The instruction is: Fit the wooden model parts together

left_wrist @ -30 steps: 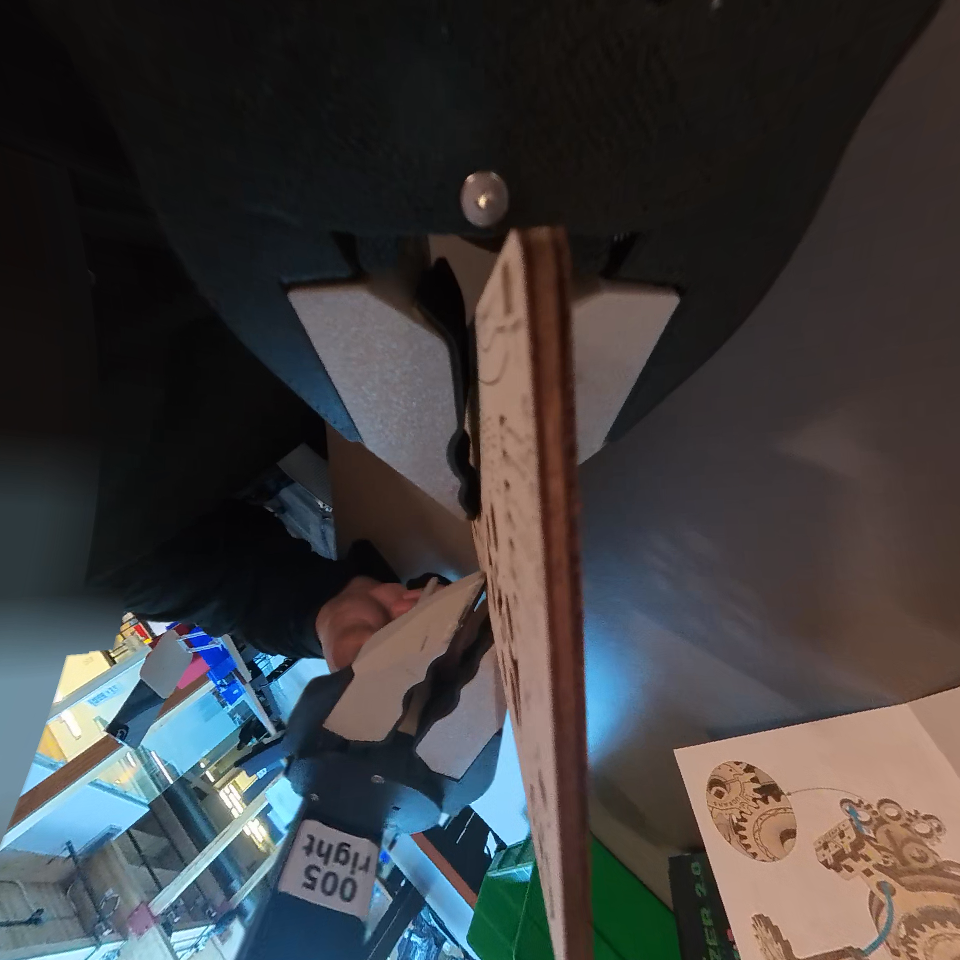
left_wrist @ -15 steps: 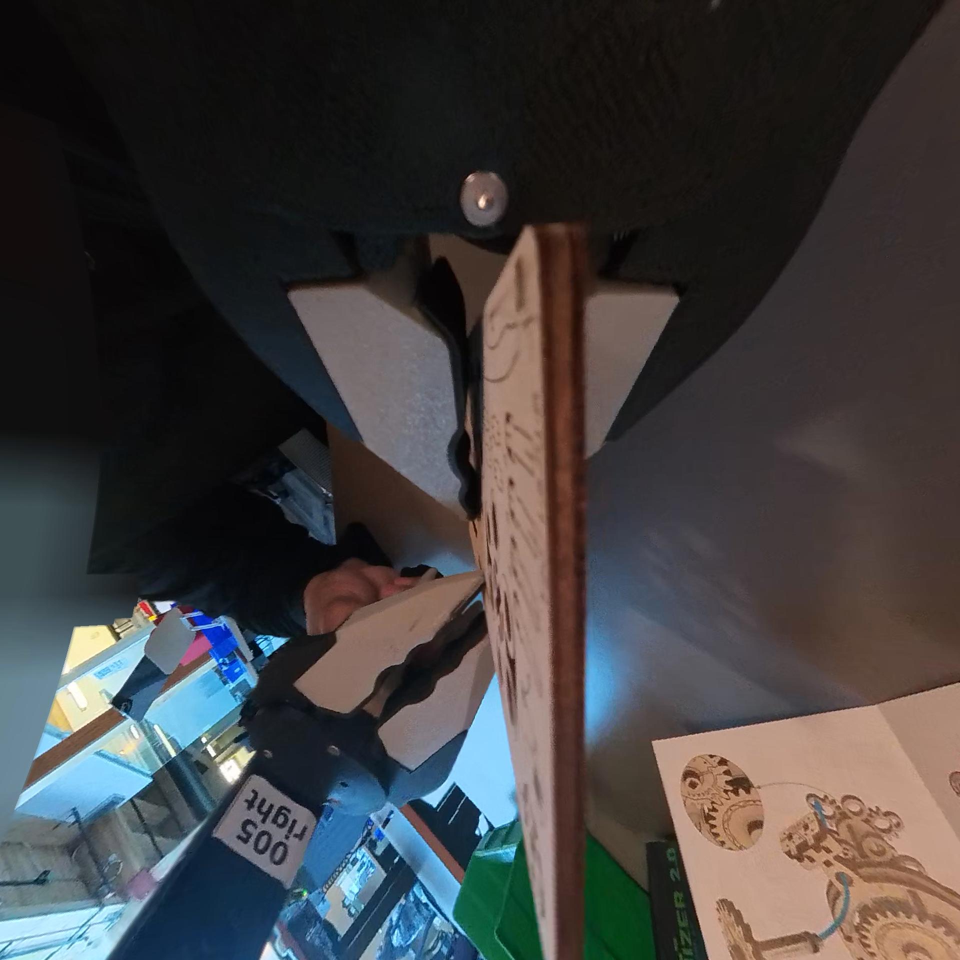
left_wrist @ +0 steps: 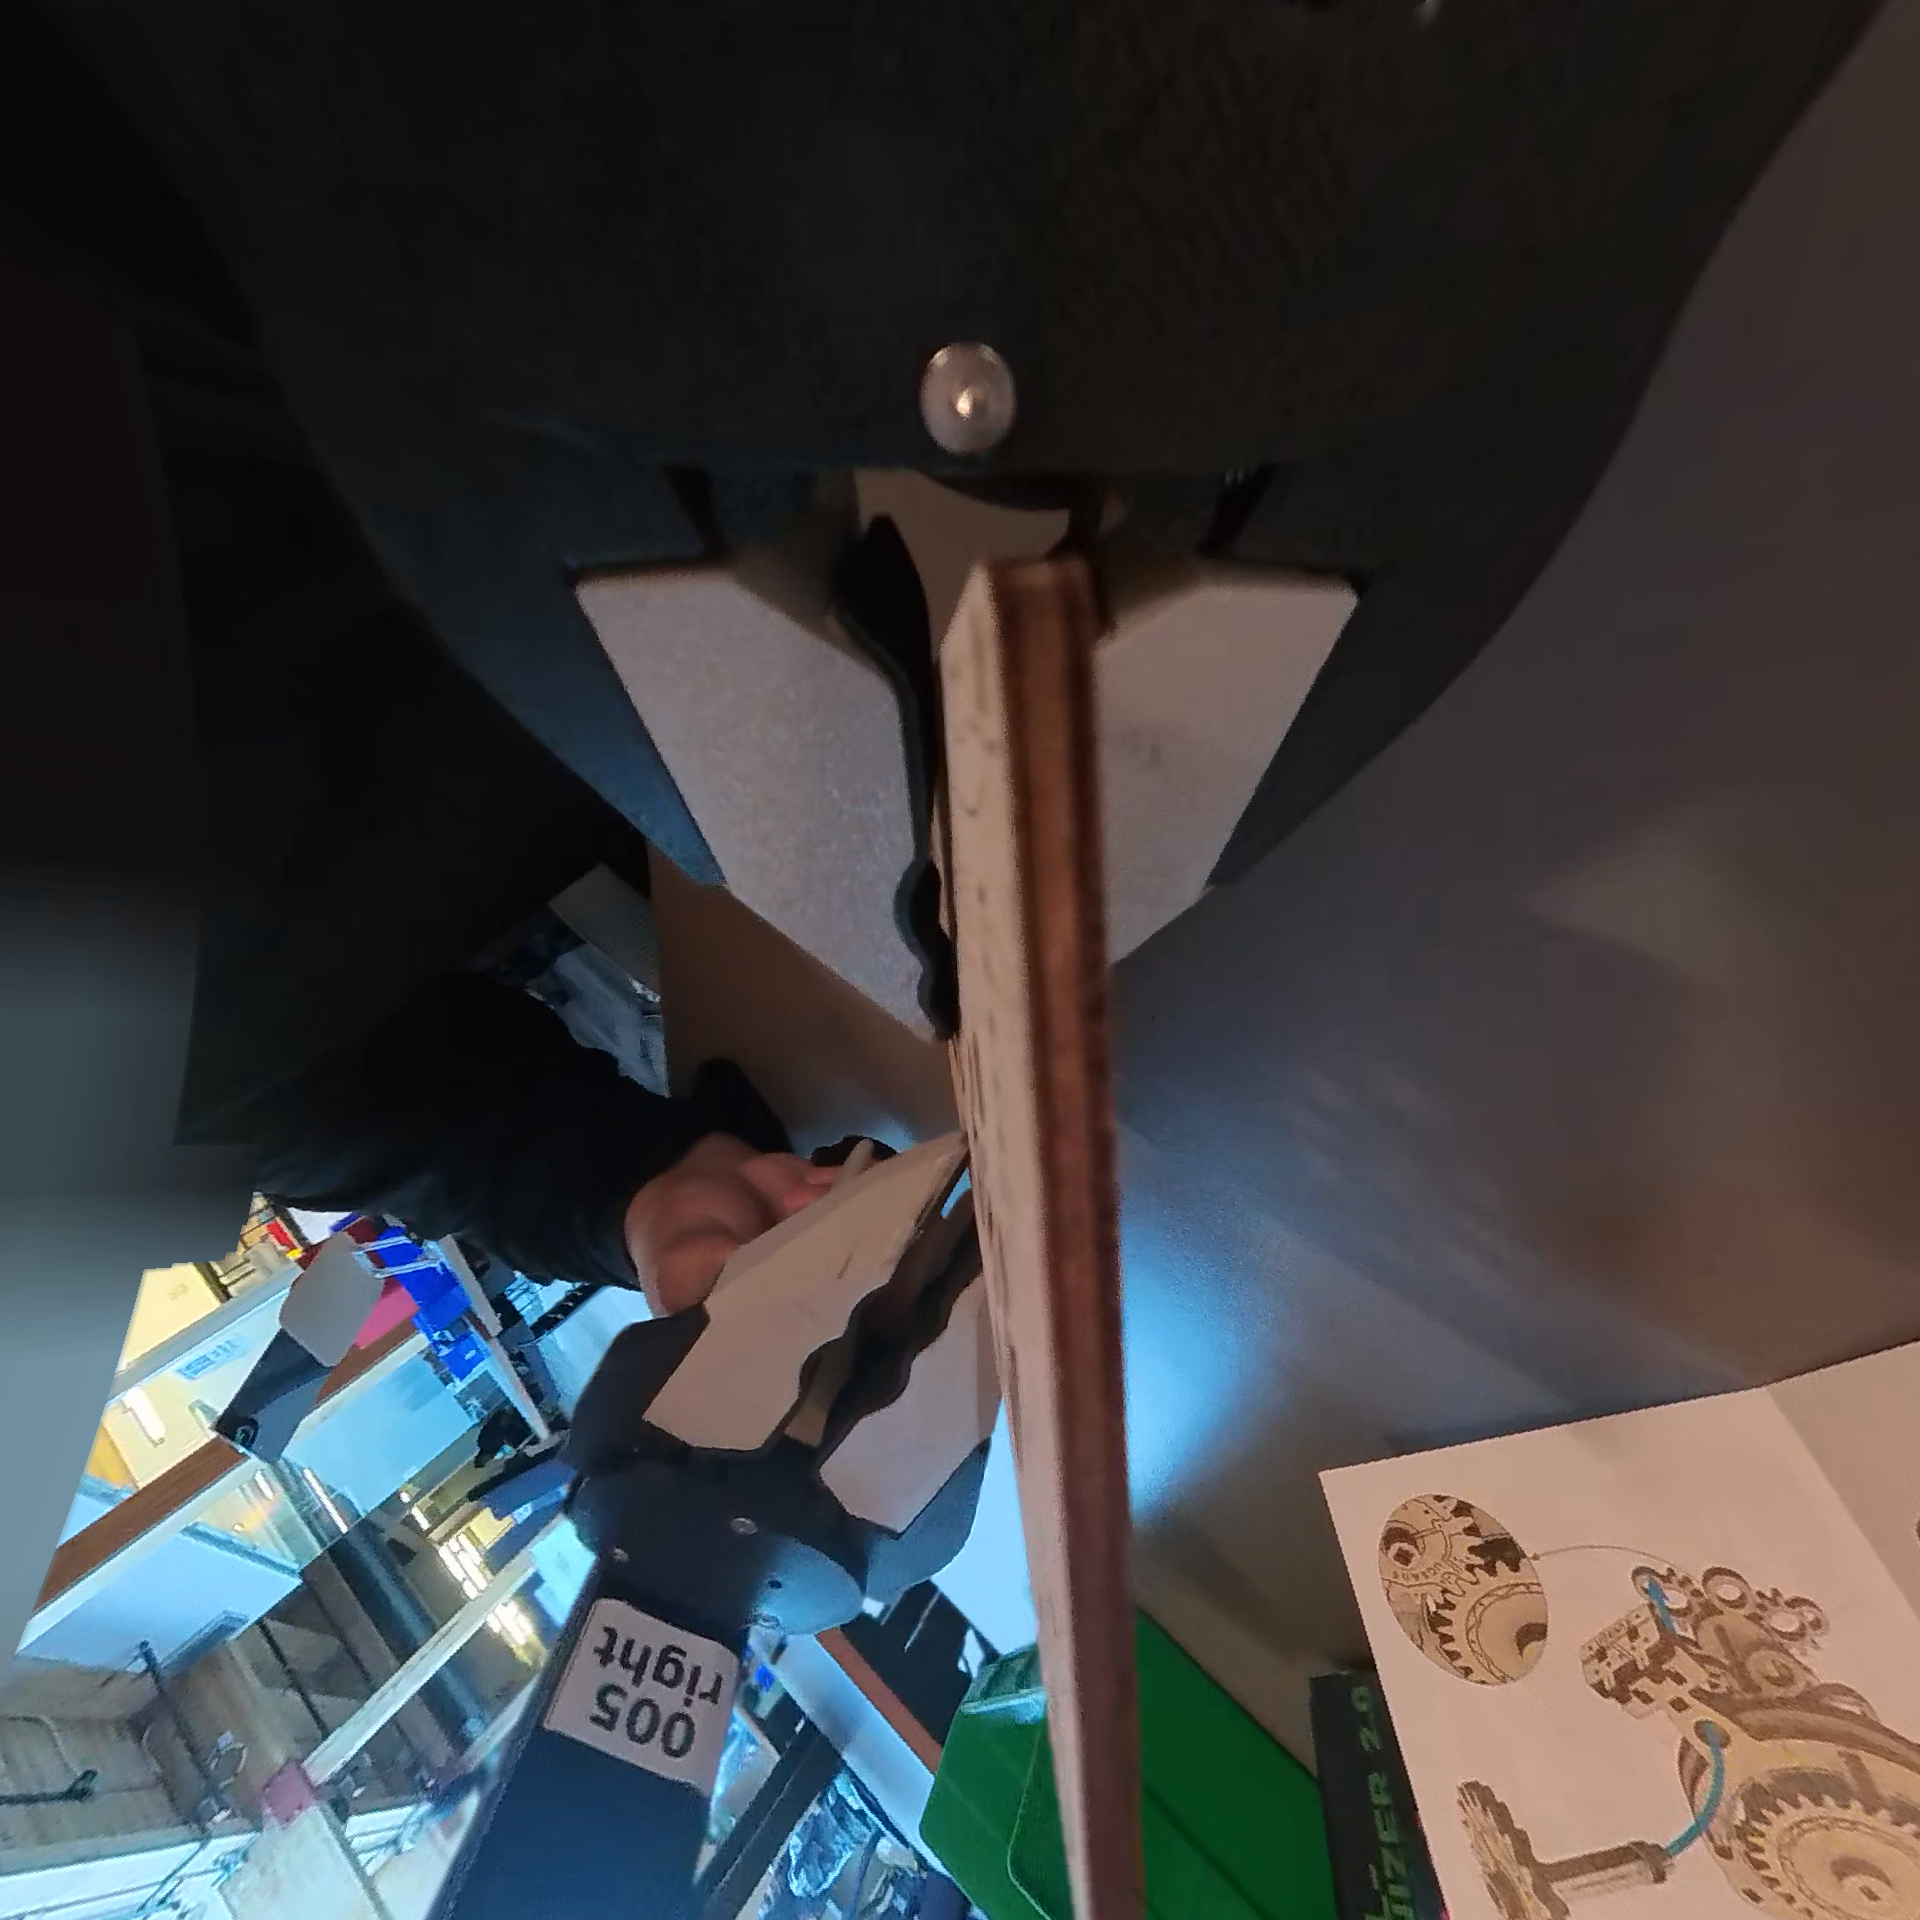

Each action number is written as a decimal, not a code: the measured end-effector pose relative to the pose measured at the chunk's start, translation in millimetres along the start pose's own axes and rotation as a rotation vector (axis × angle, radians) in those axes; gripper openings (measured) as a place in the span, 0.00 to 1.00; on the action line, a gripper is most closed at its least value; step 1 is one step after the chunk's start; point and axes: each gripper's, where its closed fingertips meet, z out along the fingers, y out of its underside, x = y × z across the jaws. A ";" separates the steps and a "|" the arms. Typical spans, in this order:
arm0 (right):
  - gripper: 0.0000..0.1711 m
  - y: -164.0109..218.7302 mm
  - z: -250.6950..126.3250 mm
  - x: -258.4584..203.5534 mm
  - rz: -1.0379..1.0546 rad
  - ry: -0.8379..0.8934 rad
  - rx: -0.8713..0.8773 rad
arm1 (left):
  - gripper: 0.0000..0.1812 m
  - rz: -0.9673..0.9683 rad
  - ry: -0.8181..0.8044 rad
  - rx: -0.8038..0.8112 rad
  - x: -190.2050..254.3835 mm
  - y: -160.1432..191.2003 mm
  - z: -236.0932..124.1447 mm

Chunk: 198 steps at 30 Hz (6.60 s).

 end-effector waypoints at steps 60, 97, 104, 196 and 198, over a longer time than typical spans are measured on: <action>0.16 2.9 -23.3 0.5 0.187 -0.219 -0.032 | 0.01 0.135 0.156 0.004 19.2 -4.5 -14.0; 0.00 7.5 -5.5 -38.2 -0.031 -0.224 -0.106 | 0.05 0.137 0.111 -0.005 31.1 -10.0 -15.6; 0.00 -5.3 -11.2 -33.8 -0.032 -0.208 -0.018 | 0.09 0.133 0.092 -0.033 25.3 -4.7 -12.7; 0.04 12.5 1.8 -7.5 -0.071 -0.036 -0.132 | 0.02 0.246 -0.166 -0.031 1.5 -2.1 -1.5; 0.09 18.8 0.2 -9.5 -0.073 -0.077 -0.160 | 0.01 0.260 -0.174 -0.041 0.9 -0.8 0.9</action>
